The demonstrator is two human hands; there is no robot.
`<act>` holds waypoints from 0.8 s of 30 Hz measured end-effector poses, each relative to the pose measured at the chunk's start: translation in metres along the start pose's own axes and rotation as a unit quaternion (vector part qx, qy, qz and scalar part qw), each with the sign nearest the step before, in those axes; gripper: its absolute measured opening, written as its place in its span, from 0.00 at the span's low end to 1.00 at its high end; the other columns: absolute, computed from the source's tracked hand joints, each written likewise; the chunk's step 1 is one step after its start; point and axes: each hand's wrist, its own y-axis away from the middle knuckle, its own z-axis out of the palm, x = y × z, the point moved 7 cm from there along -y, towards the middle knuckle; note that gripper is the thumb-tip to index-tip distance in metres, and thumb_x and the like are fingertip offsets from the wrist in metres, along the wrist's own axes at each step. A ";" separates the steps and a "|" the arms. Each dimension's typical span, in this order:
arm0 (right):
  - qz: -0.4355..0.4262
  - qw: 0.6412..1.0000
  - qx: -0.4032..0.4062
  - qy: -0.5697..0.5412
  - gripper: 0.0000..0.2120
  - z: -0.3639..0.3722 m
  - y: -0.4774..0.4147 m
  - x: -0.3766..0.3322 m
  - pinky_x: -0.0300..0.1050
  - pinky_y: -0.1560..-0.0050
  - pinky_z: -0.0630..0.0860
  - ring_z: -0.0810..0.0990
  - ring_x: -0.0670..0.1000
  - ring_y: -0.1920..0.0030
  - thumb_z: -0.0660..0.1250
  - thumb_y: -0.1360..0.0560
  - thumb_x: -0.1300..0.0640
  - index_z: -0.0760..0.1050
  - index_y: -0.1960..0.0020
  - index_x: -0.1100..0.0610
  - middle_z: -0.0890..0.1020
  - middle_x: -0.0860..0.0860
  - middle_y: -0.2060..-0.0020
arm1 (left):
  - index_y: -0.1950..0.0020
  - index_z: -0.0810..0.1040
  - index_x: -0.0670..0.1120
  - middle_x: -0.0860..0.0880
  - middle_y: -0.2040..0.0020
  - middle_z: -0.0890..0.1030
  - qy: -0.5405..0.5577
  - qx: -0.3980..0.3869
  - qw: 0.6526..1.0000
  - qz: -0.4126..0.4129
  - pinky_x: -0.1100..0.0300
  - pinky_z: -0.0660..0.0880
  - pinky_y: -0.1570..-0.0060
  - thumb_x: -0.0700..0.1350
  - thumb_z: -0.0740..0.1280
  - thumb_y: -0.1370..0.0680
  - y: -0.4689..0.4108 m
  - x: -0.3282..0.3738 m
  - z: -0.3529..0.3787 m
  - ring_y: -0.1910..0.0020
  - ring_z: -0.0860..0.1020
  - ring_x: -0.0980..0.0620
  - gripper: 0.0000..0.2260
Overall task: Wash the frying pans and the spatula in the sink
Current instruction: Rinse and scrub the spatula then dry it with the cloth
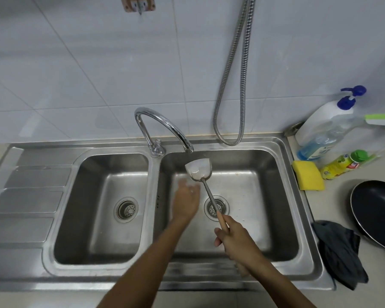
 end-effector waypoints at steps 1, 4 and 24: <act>-0.002 1.000 0.003 -0.005 0.16 0.000 -0.002 -0.001 0.42 0.62 0.74 0.78 0.38 0.71 0.61 0.19 0.55 0.68 0.39 0.35 0.86 0.50 0.62 | 0.33 0.73 0.43 0.45 0.42 0.83 0.046 -0.068 0.995 -0.053 0.55 0.76 0.44 0.61 0.62 0.20 0.013 -0.009 0.025 0.44 0.82 0.43 0.25; -0.003 1.000 0.016 -0.013 0.14 0.002 -0.004 -0.005 0.40 0.63 0.76 0.81 0.42 0.67 0.59 0.17 0.54 0.70 0.35 0.39 0.85 0.48 0.60 | 0.44 0.81 0.40 0.49 0.57 0.87 0.202 -0.196 0.954 -0.104 0.58 0.81 0.57 0.59 0.60 0.18 0.041 -0.010 0.072 0.58 0.86 0.53 0.23; 0.026 0.810 0.391 0.436 0.18 -0.252 -0.100 0.063 0.66 0.49 0.77 0.75 0.73 0.46 0.72 0.25 0.56 0.75 0.42 0.68 0.75 0.72 0.44 | 0.58 0.71 0.40 0.49 0.74 0.73 0.221 -0.107 0.966 -0.085 0.61 0.70 0.77 0.46 0.58 0.15 0.037 -0.013 0.075 0.79 0.71 0.53 0.14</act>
